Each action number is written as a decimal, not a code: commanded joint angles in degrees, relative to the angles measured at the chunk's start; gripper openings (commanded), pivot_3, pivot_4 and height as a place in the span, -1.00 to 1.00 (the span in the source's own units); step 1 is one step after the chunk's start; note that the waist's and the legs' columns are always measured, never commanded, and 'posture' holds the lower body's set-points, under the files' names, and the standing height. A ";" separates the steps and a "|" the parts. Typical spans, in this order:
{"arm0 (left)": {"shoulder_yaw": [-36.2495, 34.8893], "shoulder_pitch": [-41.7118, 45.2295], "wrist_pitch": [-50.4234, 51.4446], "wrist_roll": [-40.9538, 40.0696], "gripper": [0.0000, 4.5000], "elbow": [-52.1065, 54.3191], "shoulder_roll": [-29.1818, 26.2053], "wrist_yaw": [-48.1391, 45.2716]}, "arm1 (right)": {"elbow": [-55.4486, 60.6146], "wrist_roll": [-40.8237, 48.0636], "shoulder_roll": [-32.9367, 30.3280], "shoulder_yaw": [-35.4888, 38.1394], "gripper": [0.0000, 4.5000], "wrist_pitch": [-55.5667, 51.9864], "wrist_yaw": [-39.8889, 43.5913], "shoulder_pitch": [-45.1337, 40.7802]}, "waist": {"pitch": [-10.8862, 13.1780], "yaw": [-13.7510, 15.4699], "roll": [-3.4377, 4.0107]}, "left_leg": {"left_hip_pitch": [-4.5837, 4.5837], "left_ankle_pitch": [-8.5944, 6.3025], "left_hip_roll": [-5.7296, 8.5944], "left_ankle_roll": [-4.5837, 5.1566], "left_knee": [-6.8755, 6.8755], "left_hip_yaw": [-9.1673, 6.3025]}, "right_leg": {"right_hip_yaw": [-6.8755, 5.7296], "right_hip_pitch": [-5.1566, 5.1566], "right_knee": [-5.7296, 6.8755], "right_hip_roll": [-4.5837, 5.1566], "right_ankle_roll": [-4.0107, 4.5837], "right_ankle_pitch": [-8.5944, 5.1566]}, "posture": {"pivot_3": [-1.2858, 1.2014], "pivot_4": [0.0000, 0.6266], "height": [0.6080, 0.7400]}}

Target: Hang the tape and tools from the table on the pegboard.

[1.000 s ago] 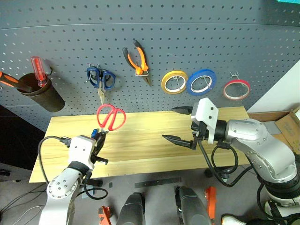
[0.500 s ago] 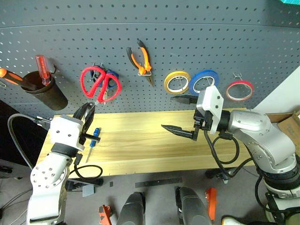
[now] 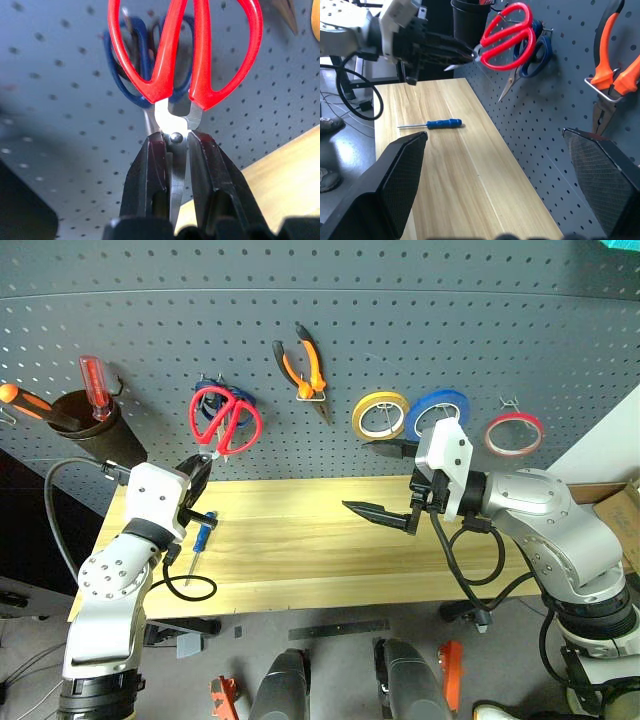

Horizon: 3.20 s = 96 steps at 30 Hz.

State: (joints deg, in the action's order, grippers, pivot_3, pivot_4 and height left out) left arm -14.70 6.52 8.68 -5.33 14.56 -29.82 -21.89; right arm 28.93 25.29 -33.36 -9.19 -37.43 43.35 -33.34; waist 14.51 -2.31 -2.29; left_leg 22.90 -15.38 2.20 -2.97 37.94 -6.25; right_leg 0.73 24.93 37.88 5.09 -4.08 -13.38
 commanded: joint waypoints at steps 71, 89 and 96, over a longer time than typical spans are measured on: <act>-1.53 7.40 18.76 -2.37 -0.79 -27.05 -1.43 4.11 | -2.05 -6.82 22.09 -13.21 1.00 -23.25 -21.24 -9.64 | 1.95 -2.66 0.26 | 0.07 -0.05 -0.07 -0.05 -0.09 -0.17 | 0.14 0.41 0.10 0.04 0.05 0.04 | -0.06 -0.05 1.00; -10.25 -2.90 -1.98 2.53 -0.79 7.20 3.12 15.97 | -0.77 -1.50 12.78 -3.58 1.00 -0.82 -3.54 -10.00 | 1.52 -1.56 0.00 | 0.10 -0.19 -0.25 0.03 -0.04 0.22 | 0.00 0.29 -0.06 -0.07 0.05 0.06 | 0.01 -0.38 1.00; -14.93 15.78 0.63 -3.11 -0.79 -0.32 -2.25 16.76 | -5.37 -3.02 13.18 -3.92 1.00 3.61 -2.32 -12.00 | 0.98 -0.59 -0.18 | 0.11 -0.06 -0.13 -0.19 0.01 0.21 | -0.02 0.30 -0.04 -0.03 0.05 0.07 | 0.02 -0.47 1.00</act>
State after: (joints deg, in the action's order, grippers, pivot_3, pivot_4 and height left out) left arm -27.72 19.25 9.42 -6.60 15.54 -30.93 -5.63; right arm 23.09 22.65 -20.57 -13.77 -36.01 40.80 -43.83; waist 15.50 -2.90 -2.48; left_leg 23.00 -15.43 2.12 -3.17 37.94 -6.03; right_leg 0.73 25.22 37.83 5.10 -4.03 -13.32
